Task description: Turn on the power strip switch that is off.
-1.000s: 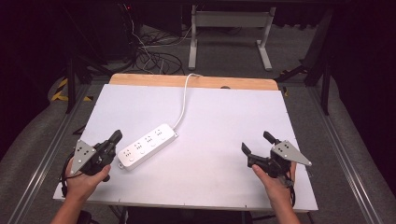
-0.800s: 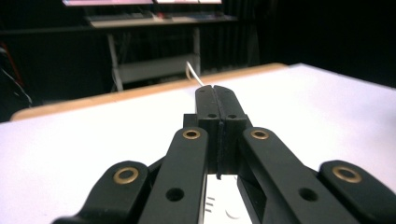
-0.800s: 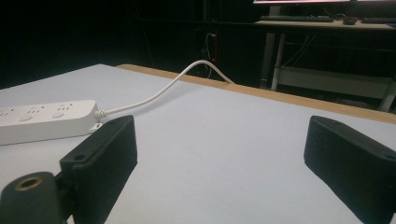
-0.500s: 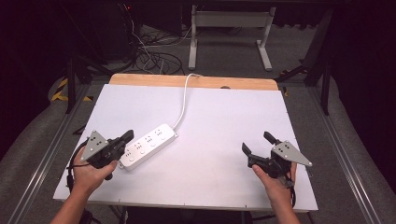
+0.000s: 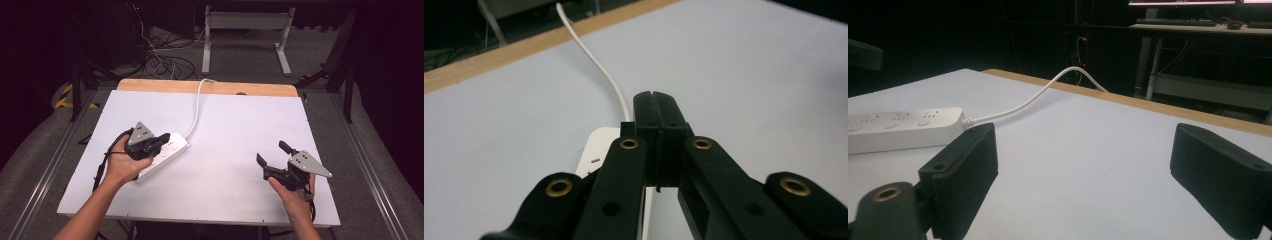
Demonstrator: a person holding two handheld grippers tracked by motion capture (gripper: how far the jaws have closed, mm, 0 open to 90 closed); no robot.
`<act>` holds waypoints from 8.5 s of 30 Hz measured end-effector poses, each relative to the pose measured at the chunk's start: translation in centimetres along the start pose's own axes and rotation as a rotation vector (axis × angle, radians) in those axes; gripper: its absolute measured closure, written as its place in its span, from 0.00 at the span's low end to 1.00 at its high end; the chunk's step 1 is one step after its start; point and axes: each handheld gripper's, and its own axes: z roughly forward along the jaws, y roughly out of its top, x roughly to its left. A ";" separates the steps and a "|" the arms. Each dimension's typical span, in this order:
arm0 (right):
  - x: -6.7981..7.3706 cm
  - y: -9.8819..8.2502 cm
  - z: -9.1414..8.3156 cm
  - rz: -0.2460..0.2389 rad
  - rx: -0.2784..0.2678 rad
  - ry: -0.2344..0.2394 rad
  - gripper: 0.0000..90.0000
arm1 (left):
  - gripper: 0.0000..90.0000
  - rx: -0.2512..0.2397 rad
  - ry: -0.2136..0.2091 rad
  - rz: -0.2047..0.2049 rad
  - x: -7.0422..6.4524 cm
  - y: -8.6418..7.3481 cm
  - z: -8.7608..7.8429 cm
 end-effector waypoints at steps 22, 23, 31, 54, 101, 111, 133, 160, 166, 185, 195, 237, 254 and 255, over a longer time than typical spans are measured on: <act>-0.1 -0.1 -0.1 0.012 0.020 0.007 0.16 | 1.00 0.422 -0.041 -0.005 1.4 1.1 6.5; -0.1 -0.1 -0.2 0.009 0.019 0.005 0.16 | 1.00 0.432 -0.045 0.000 1.3 1.1 6.6; -0.2 -0.2 -0.1 0.020 0.024 0.002 0.16 | 1.00 0.478 -0.044 -0.011 1.5 0.9 7.2; -0.1 -0.1 -0.4 0.014 0.025 -0.004 0.16 | 1.00 0.511 -0.031 -0.020 1.3 0.8 7.4; -0.1 -0.2 -0.4 0.028 0.032 -0.014 0.17 | 1.00 0.555 0.006 -0.022 0.8 1.3 7.8; -0.2 -0.2 -0.5 0.035 0.029 -0.019 0.17 | 1.00 0.534 0.018 0.013 0.7 1.1 7.6; -0.3 -0.2 -0.5 0.038 0.031 -0.021 0.17 | 1.00 0.362 -0.027 -0.043 1.1 -0.3 7.4; 0.0 -0.2 -0.2 0.022 0.035 -0.007 0.18 | 1.00 -0.521 0.410 -0.145 0.4 -6.1 -7.8; 0.0 -0.2 0.0 0.021 0.035 0.002 0.18 | 1.00 -0.501 0.494 -0.149 1.3 -6.6 -7.2; -0.1 -0.2 -0.1 0.026 0.035 -0.006 0.18 | 0.77 -0.622 0.434 -0.162 2.1 -6.8 -5.9; -0.1 -0.2 -0.2 0.023 0.037 -0.007 0.18 | 0.17 -0.520 0.389 0.010 2.3 -7.5 -4.5; -0.2 -0.1 -0.2 0.050 0.019 -0.017 0.07 | 0.10 -0.526 0.399 -0.011 3.2 -8.1 -4.2; -0.3 -0.3 0.0 0.051 0.032 -0.003 0.01 | 0.10 -0.518 0.391 -0.013 3.3 -8.1 -4.0; -0.3 -0.3 -0.1 0.049 0.034 -0.002 0.02 | 0.10 -0.519 0.389 -0.012 3.3 -8.1 -4.0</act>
